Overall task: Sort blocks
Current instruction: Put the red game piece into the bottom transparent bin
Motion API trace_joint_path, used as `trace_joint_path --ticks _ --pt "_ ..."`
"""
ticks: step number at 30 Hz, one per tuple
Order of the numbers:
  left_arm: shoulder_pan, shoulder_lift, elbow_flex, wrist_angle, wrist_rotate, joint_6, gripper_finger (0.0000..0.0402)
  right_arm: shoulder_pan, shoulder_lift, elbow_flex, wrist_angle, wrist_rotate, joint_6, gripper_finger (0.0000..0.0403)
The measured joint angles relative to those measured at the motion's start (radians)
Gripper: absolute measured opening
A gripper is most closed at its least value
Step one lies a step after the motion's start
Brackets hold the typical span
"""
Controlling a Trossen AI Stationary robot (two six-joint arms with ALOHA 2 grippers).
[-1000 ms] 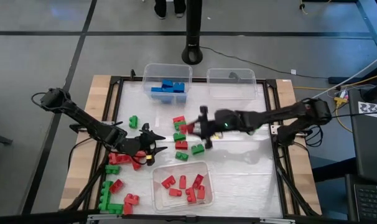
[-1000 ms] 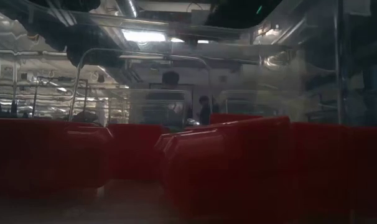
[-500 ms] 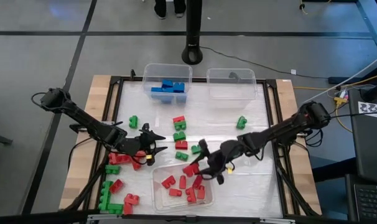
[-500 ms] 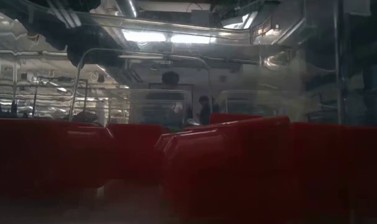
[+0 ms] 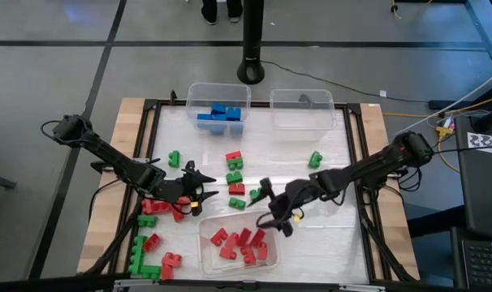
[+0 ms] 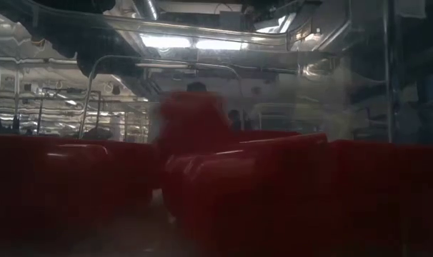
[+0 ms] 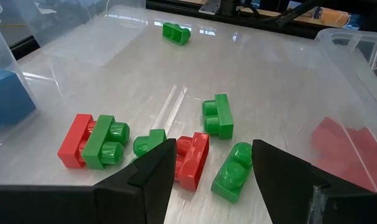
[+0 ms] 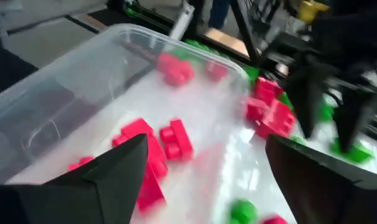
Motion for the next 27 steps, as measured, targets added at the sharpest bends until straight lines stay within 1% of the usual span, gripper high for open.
trace_joint_path --ticks 2,4,6,8,11,14,19,22,27 --pt "0.0 0.0 0.0 -0.003 0.0 0.0 0.0198 -0.03 -0.028 0.036 -0.102 0.049 0.0 0.0329" --pt "0.0 0.0 0.0 -0.003 0.0 0.0 0.0198 -0.066 -0.051 0.067 -0.201 0.13 -0.008 0.033" --pt "0.0 0.0 0.0 -0.003 0.0 0.0 0.0198 -0.107 -0.061 0.087 -0.267 0.221 -0.037 0.033" --pt "0.0 0.002 0.0 -0.003 0.0 0.0 0.0198 -0.155 -0.061 0.088 -0.316 0.275 -0.08 0.033" --pt "0.0 0.004 0.0 -0.005 0.0 0.0 0.0198 -0.234 -0.032 0.087 -0.366 0.274 -0.109 0.033" --pt "0.0 0.004 0.0 -0.01 0.0 0.0 0.0198 -0.292 0.015 0.076 -0.374 0.239 -0.11 0.033" --pt "0.0 0.004 0.0 -0.021 0.0 -0.001 0.0198 -0.317 0.107 0.073 -0.328 0.198 -0.158 0.0328" --pt "0.0 0.004 0.0 -0.028 0.0 -0.001 0.0198 -0.315 0.15 0.072 -0.287 0.187 -0.19 0.0311" --pt "0.0 0.004 0.0 -0.033 0.0 0.0 0.0198 -0.315 0.224 0.072 -0.21 0.116 -0.205 0.0265"
